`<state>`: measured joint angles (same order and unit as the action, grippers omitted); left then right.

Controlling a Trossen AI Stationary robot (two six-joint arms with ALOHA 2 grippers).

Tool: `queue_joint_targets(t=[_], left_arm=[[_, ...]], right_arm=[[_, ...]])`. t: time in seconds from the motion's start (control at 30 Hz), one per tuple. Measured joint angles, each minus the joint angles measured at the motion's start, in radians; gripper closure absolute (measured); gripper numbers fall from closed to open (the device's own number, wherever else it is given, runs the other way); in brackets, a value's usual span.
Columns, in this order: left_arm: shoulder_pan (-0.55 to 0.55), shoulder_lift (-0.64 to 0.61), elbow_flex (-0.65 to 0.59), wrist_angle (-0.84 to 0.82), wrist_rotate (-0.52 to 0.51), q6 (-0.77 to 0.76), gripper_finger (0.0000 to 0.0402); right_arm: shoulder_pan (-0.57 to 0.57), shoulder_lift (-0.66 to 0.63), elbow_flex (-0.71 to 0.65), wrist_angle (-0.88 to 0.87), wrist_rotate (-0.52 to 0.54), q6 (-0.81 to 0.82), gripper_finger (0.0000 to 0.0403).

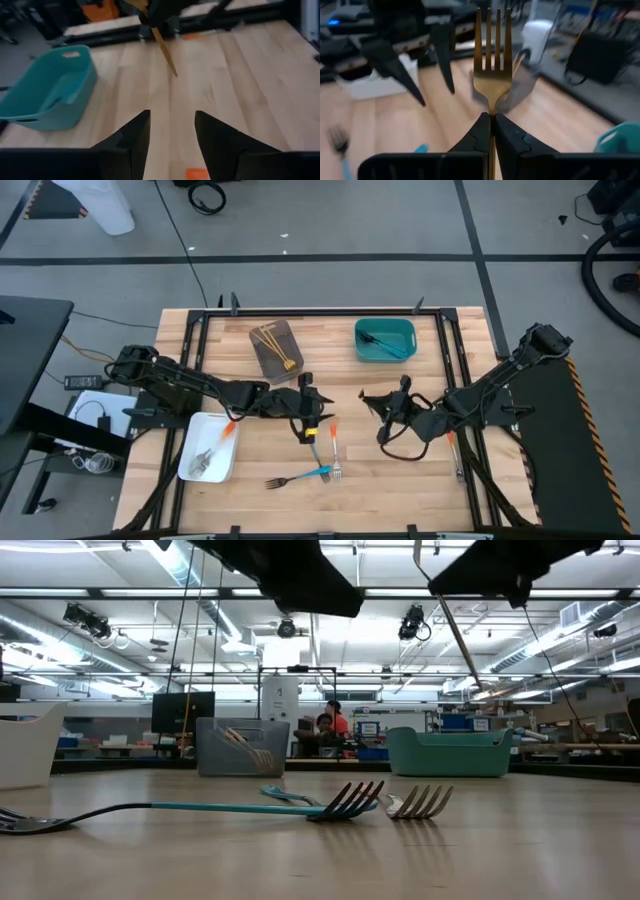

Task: Sort silverware by color (type)
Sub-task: Put the gold fork into the black bin

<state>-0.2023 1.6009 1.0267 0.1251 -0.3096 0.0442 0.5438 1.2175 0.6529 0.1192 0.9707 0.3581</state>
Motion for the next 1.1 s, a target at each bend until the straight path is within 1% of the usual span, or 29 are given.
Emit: queue_joint_targets(t=[0.13,0.27,0.33,0.43,0.5,0.57,0.73,0.83,0.93,1.1], left_arm=[[0.005,0.000,0.000,0.022,-0.107,0.012,0.0237],[0.006,0.000,0.000,0.037,-0.124,0.047,0.0233],[0.007,0.000,0.000,0.052,-0.123,0.062,0.0223],[0.009,0.000,0.000,0.072,-0.117,0.072,0.0205],[0.014,0.000,0.000,0.084,-0.074,0.072,0.0194],[0.018,0.000,0.000,0.086,-0.005,0.072,0.0188],[0.035,0.000,0.000,0.086,0.156,0.072,0.0187],[0.051,0.000,0.000,0.087,0.226,0.072,0.0187],[0.064,0.000,0.000,0.088,0.263,0.072,0.0187],[0.071,0.000,0.000,0.109,0.266,0.068,0.0187]], right_arm=[[-0.016,0.000,0.000,0.087,0.053,-0.094,0.0382],[-0.037,0.000,0.000,0.155,0.053,-0.188,0.0382],[-0.053,0.000,0.000,0.194,0.014,-0.244,0.0382],[-0.081,0.000,0.000,0.249,-0.084,-0.311,0.0382],[-0.102,0.000,0.000,0.270,-0.148,-0.342,0.0382],[-0.121,0.001,0.000,0.282,-0.211,-0.370,0.0382],[-0.165,0.001,0.000,0.312,-0.374,-0.422,0.0382],[-0.190,0.001,0.000,0.337,-0.454,-0.439,0.0382],[-0.210,0.001,0.000,0.364,-0.493,-0.440,0.0382],[-0.221,0.001,0.000,0.400,-0.502,-0.461,0.0382]])
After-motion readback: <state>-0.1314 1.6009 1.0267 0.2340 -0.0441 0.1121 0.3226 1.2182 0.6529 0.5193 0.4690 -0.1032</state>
